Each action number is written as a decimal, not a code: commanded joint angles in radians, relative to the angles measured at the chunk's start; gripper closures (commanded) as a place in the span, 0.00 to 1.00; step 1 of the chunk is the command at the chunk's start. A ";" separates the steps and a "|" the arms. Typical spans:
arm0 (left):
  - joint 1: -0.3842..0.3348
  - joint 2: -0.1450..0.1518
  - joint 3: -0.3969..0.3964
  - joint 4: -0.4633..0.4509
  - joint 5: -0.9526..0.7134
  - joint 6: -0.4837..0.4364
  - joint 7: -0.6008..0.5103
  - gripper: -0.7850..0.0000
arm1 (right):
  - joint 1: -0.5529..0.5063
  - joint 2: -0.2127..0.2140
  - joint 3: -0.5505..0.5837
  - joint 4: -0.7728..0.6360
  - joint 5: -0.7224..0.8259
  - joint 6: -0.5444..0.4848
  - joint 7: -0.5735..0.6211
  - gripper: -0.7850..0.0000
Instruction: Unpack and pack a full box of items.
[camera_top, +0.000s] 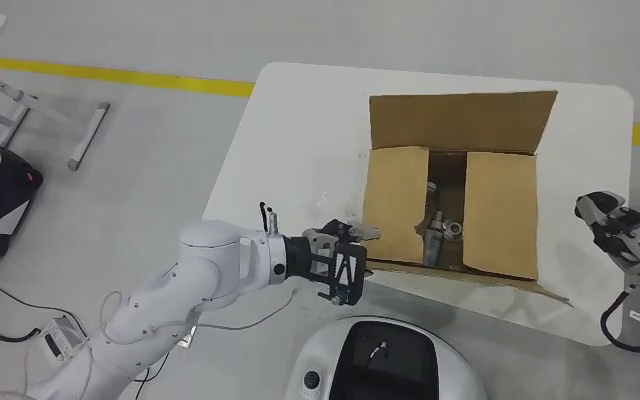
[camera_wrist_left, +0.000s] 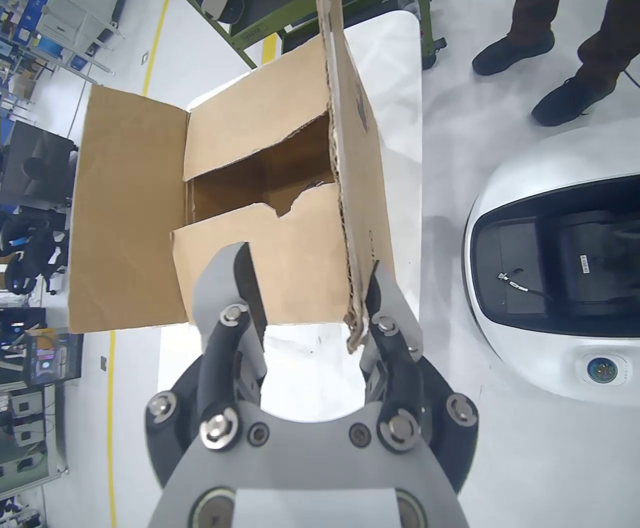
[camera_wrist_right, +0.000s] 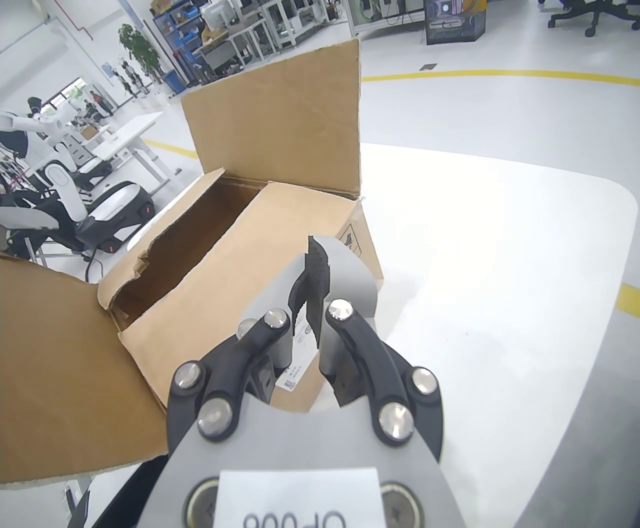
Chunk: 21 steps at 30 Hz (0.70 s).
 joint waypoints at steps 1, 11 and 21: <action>-0.026 -0.006 0.029 0.020 0.004 0.038 -0.025 0.00 | 0.001 0.000 0.004 0.002 0.003 0.001 0.000 1.00; -0.212 -0.052 0.182 0.145 -0.078 0.236 -0.147 0.00 | 0.008 0.003 0.022 0.013 0.016 0.011 -0.001 1.00; -0.323 -0.087 0.286 0.242 -0.042 0.314 -0.212 0.00 | 0.013 0.003 0.028 -0.009 0.154 -0.003 0.026 1.00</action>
